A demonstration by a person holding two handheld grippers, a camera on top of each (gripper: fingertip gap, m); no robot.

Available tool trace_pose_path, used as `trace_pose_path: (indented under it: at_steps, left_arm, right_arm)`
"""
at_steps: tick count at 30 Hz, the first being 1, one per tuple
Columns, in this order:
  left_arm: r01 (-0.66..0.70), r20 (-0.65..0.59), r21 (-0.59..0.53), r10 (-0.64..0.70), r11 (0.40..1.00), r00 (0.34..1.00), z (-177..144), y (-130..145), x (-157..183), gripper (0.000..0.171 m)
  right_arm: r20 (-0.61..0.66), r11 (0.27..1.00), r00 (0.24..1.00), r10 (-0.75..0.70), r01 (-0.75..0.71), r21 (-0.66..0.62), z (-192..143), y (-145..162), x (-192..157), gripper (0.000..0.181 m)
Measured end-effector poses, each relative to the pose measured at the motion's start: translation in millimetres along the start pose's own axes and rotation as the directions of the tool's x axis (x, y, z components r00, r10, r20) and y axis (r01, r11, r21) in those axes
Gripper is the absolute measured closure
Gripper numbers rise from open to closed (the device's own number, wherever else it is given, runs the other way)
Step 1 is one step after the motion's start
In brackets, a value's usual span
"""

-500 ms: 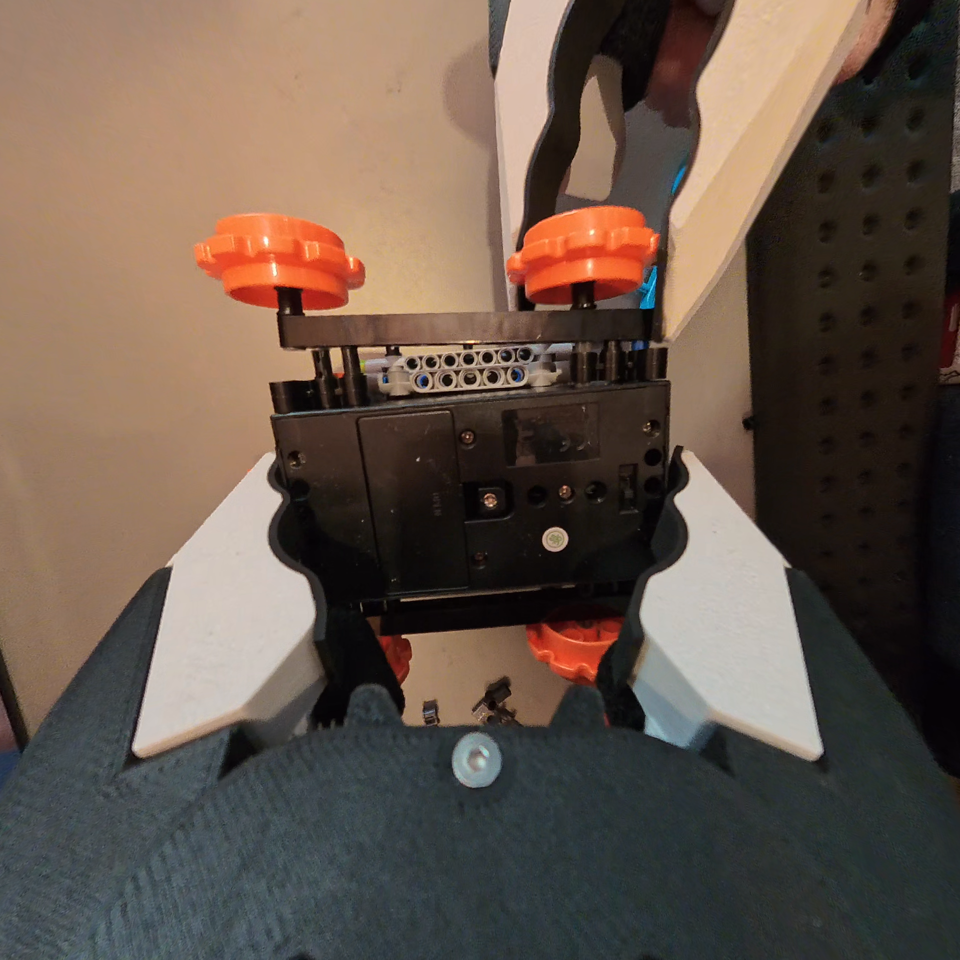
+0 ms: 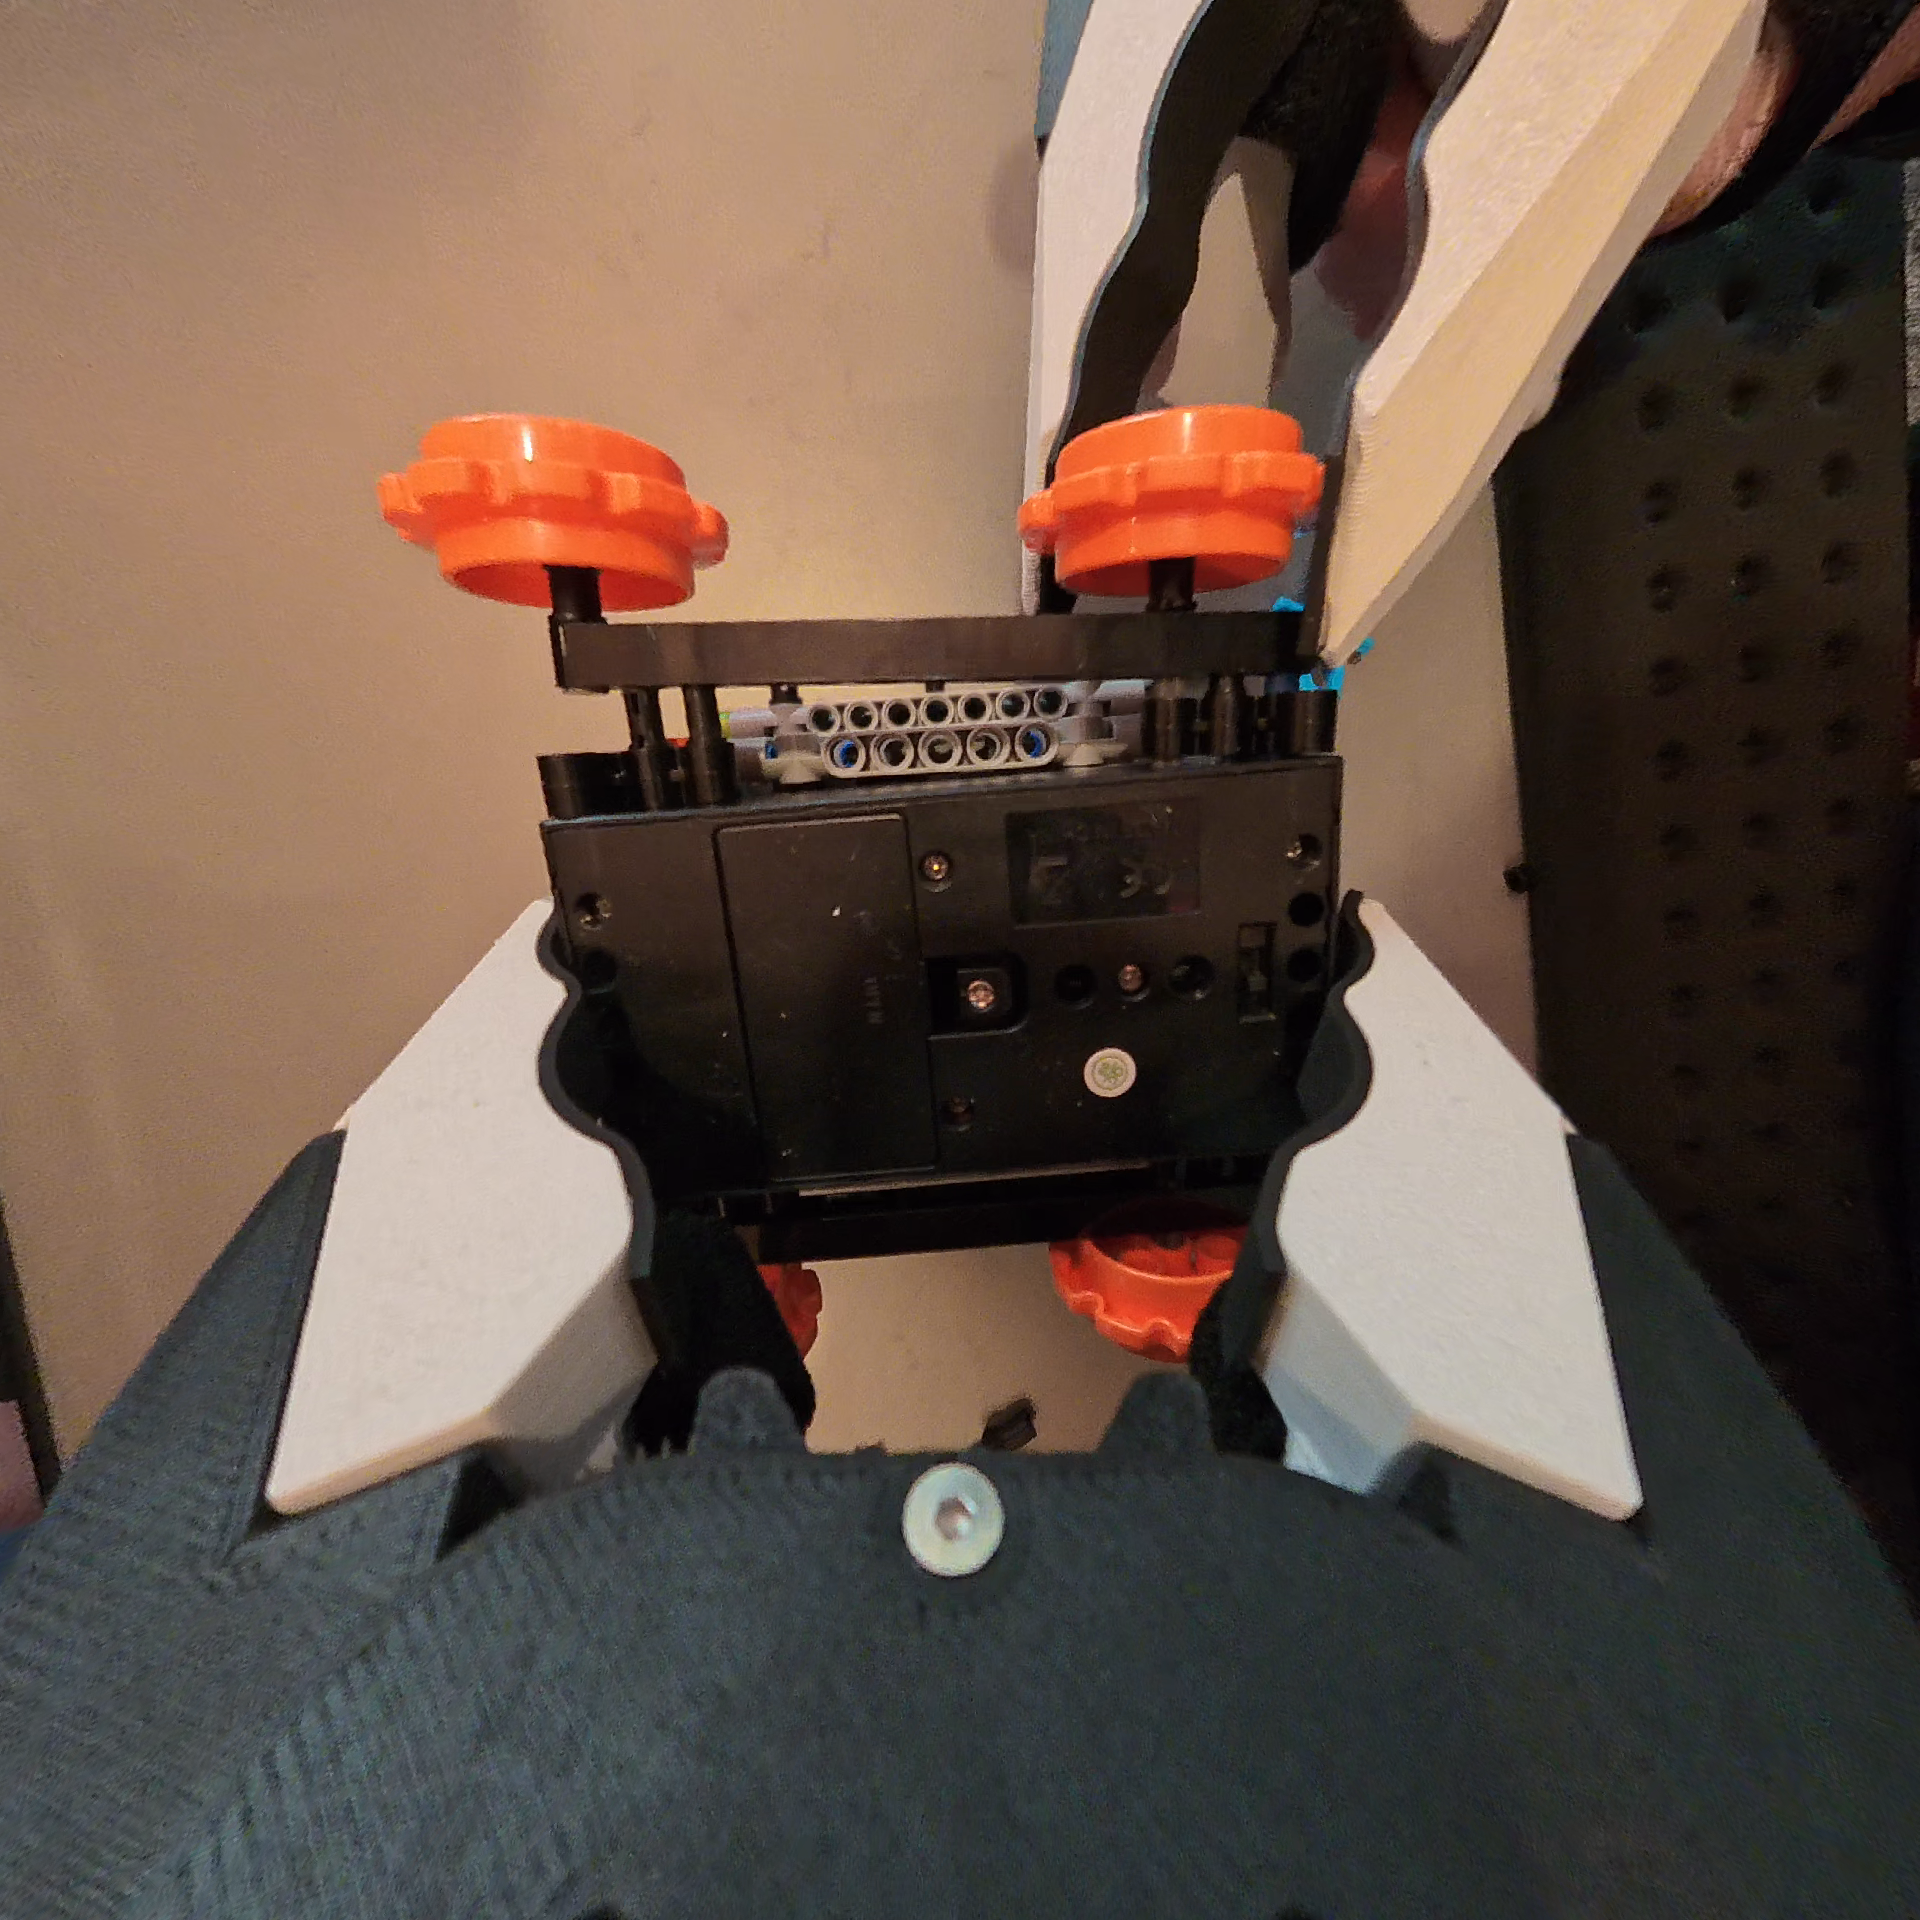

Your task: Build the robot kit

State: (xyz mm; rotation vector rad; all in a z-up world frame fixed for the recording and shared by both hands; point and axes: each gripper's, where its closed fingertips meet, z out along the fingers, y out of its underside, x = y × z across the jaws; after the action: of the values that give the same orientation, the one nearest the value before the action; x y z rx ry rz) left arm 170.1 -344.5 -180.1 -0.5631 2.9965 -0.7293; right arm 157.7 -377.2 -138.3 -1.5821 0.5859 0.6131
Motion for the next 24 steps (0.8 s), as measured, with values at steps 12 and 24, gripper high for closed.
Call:
trace_pose_path:
  at_steps: [12,24]
  left_arm:
    - [-0.029,0.012,-0.02,0.029,0.999,0.999,0.3,0.7,1.5,0.035]
    - [0.068,0.069,0.009,-0.069,0.998,0.995,2.8,-6.8,-5.8,0.036]
  right_arm:
    - [-0.006,0.999,0.999,-0.044,0.044,-0.025,-1.9,0.3,-1.7,0.144]
    - [-0.078,0.997,0.995,0.054,-0.049,0.064,-22.4,-3.9,9.0,0.136]
